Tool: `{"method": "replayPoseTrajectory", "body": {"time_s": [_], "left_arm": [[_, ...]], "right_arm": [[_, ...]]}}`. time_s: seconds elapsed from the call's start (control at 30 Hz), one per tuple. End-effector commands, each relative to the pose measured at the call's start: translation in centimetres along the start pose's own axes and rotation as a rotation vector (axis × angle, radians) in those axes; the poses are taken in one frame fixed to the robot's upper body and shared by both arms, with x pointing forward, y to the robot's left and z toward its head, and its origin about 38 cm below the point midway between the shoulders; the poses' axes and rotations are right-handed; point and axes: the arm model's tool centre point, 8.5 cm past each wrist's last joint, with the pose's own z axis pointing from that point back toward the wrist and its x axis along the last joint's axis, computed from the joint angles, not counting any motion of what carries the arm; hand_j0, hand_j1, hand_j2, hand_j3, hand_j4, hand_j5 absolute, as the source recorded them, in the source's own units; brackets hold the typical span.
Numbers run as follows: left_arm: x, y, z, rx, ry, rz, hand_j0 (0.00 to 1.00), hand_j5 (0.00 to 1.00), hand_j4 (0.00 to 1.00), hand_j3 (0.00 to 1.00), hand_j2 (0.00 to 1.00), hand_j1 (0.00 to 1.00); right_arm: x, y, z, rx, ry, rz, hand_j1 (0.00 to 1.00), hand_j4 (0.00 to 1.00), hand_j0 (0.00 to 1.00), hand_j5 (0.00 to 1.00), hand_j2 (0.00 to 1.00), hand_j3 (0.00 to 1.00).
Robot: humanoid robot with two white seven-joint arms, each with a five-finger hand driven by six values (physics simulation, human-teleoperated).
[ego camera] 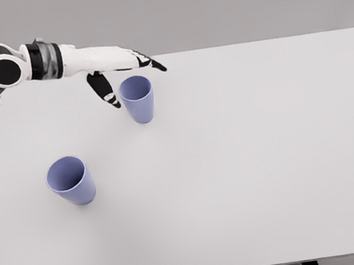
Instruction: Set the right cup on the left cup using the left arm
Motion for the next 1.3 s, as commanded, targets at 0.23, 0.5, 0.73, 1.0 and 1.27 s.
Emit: {"method": "replayPoseTrajectory", "body": {"time_s": [0.23, 0.5, 0.73, 1.0, 1.27], "left_arm": [[-1.4, -1.1, -0.3, 0.002, 0.036, 0.038, 1.0, 1.0, 1.0, 1.0, 1.0, 1.0], [-1.7, -1.6, -0.8, -0.012, 0.048, 0.047, 1.0, 1.0, 1.0, 1.0, 1.0, 1.0], [-3.1, -1.5, -0.5, -0.021, 0.12, -0.001, 1.0, 1.0, 1.0, 1.0, 1.0, 1.0], [-3.1, -2.4, -2.2, -0.02, 0.112, 0.038, 1.0, 1.0, 1.0, 1.0, 1.0, 1.0], [-2.6, -2.5, -3.1, -0.03, 0.102, 0.022, 1.0, 1.0, 1.0, 1.0, 1.0, 1.0]], "right_arm": [[-0.1, 0.0, 0.0, 0.001, 0.001, 0.001, 1.0, 1.0, 1.0, 1.0, 1.0, 1.0], [-0.1, 0.0, 0.0, 0.001, 0.003, 0.0, 1.0, 1.0, 1.0, 1.0, 1.0, 1.0], [0.0, 0.0, 0.0, 0.001, 0.001, 0.001, 1.0, 1.0, 1.0, 1.0, 1.0, 1.0], [0.0, 0.0, 0.0, 0.001, 0.0, 0.002, 1.0, 1.0, 1.0, 1.0, 1.0, 1.0], [0.0, 0.0, 0.0, 0.001, 0.0, 0.002, 1.0, 1.0, 1.0, 1.0, 1.0, 1.0]]}}
